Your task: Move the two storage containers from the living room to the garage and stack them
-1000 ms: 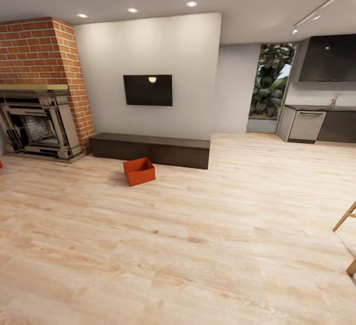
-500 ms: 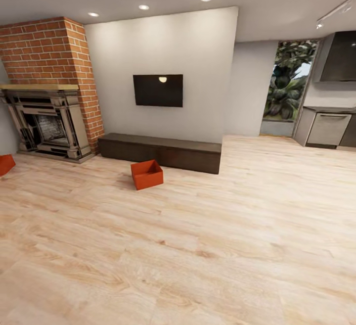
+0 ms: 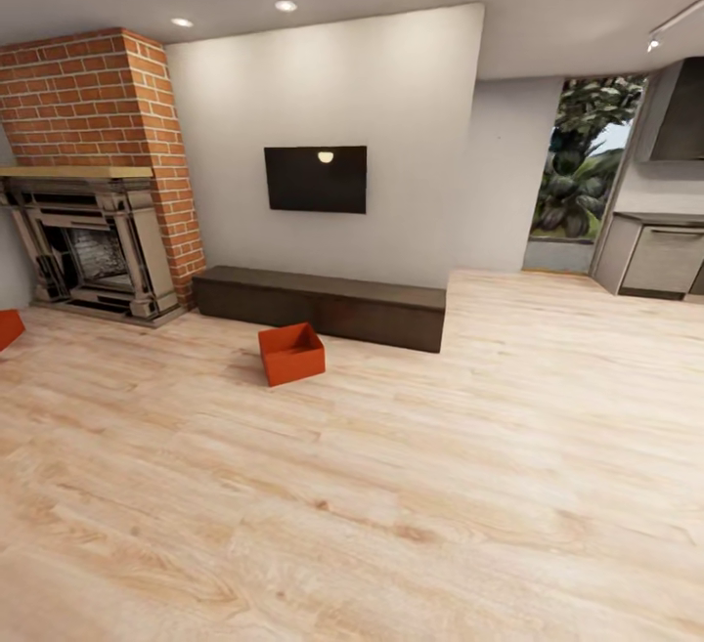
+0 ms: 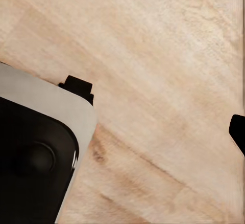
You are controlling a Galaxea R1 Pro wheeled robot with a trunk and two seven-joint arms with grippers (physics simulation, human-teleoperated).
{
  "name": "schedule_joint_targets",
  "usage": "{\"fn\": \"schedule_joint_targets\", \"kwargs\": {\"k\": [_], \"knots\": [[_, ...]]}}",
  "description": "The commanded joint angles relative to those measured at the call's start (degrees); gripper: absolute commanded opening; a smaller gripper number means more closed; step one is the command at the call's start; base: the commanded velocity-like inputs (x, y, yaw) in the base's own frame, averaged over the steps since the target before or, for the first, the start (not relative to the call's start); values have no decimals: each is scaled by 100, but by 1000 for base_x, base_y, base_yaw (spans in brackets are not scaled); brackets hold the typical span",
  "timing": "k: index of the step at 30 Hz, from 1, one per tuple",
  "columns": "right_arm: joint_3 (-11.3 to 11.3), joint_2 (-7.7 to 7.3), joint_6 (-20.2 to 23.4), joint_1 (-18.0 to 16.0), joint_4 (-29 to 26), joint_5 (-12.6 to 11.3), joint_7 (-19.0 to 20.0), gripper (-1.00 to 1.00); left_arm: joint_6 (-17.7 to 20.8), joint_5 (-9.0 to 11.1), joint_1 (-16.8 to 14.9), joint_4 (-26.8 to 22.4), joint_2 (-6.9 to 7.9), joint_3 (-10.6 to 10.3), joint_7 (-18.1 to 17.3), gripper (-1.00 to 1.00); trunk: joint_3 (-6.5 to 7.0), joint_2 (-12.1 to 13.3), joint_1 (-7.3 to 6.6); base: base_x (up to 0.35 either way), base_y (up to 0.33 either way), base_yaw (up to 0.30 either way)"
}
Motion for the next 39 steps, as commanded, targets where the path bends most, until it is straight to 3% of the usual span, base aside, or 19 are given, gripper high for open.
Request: {"fn": "schedule_joint_targets", "kwargs": {"k": [1,11,26,39], "knots": [[51,4,-18,-6,18,-35,-7,100,10,27,2,-8,0,5,0,100,-5,-2,3,331,0,0],[35,16,-36,-6,18,-101,2,100,4,34,-1,-8,0,12,5,100,-5,-2,3,331,0,23],[12,6,-45,-6,18,-112,2,100,6,-5,-3,-8,-11,4,5,100,-5,-2,3,329,-26,246],[14,-28,-64,-6,18,-97,5,100,-1,9,1,-8,-9,5,-2,100,-5,-2,3,301,-134,18]]}}
